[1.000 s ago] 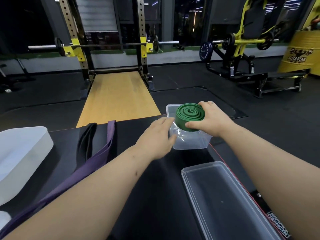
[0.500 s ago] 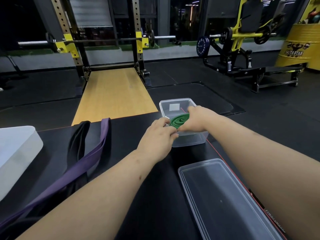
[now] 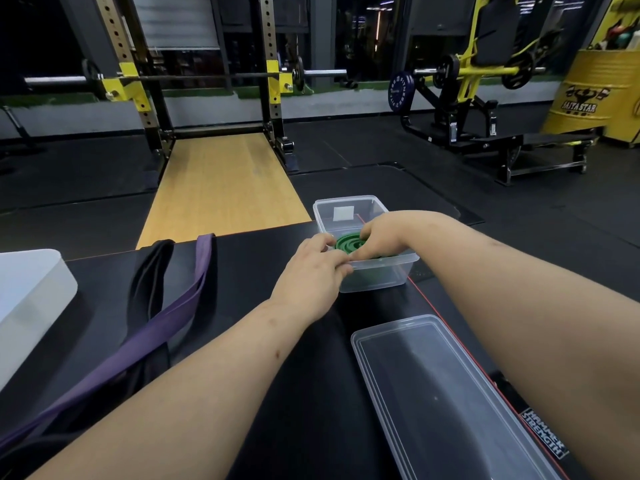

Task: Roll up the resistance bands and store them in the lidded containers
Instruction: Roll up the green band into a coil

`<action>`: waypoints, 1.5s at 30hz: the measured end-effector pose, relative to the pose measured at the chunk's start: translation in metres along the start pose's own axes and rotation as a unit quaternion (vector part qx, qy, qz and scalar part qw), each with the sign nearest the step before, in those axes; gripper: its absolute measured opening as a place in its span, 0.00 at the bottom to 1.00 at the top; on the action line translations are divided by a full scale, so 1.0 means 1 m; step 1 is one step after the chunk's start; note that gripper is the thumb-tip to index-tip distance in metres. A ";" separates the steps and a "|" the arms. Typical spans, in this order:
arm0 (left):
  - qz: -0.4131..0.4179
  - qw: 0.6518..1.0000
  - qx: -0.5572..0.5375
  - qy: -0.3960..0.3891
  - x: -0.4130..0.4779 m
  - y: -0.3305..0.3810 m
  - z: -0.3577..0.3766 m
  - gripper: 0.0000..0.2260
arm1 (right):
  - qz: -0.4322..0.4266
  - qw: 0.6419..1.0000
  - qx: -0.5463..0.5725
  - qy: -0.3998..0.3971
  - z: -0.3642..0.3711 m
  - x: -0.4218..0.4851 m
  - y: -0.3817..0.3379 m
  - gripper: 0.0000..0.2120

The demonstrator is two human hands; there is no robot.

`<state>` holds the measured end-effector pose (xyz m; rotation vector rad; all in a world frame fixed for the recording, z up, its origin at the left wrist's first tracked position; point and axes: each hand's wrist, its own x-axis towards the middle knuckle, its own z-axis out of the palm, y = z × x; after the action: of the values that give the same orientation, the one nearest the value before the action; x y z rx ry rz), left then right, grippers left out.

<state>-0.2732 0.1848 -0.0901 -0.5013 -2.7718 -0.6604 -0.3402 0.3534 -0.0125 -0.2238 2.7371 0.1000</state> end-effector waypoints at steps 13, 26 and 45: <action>0.020 1.000 0.021 -0.001 -0.004 0.003 -0.005 0.13 | -0.002 0.998 0.058 0.031 0.015 -0.009 0.005 0.42; 0.027 0.999 0.047 0.002 -0.005 0.000 -0.005 0.13 | -0.004 0.998 0.046 0.045 0.026 -0.005 0.009 0.41; 0.020 0.994 0.103 0.002 -0.025 0.010 -0.009 0.21 | -0.079 0.946 0.207 0.236 0.036 -0.016 0.010 0.17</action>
<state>-0.2458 0.1817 -0.0860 -0.5085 -2.7777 -0.3599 -0.3134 0.3696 -0.0390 -0.3858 3.1045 -0.6469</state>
